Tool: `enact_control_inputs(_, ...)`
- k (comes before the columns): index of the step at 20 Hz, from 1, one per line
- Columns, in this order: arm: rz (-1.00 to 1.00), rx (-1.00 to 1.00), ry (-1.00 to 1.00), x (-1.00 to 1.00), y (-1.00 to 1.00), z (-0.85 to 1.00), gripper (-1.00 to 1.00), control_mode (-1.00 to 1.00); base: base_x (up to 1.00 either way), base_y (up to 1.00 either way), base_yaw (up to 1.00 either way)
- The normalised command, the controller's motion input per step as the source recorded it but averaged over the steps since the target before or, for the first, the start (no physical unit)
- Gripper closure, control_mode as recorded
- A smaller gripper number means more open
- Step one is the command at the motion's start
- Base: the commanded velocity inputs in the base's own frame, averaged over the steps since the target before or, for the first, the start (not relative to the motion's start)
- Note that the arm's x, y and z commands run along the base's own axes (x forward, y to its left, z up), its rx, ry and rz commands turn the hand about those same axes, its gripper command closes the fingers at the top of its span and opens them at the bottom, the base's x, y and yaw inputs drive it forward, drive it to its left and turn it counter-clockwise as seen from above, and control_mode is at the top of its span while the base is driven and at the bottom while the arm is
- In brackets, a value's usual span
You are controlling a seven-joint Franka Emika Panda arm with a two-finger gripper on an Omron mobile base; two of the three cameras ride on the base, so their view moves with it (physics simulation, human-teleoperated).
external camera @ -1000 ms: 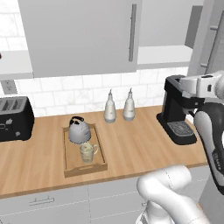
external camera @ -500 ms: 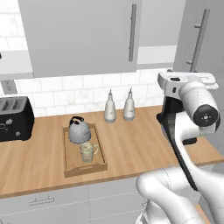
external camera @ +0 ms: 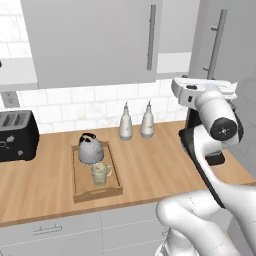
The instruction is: Pick the kettle from the counter and place it on the tray. Then pick the mug from the cabinet and place it on the tray. Then close the cabinet doors.
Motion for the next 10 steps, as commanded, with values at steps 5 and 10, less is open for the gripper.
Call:
enact_control_inputs(5,0.35,0.00,-0.06,-0.08,0.34,0.15,-1.00,-1.00,0.00,0.00,0.00)
enact_control_inputs(10,0.35,-0.02,-0.02,0.01,0.54,0.00,-1.00,-1.00,0.00,0.00,0.00)
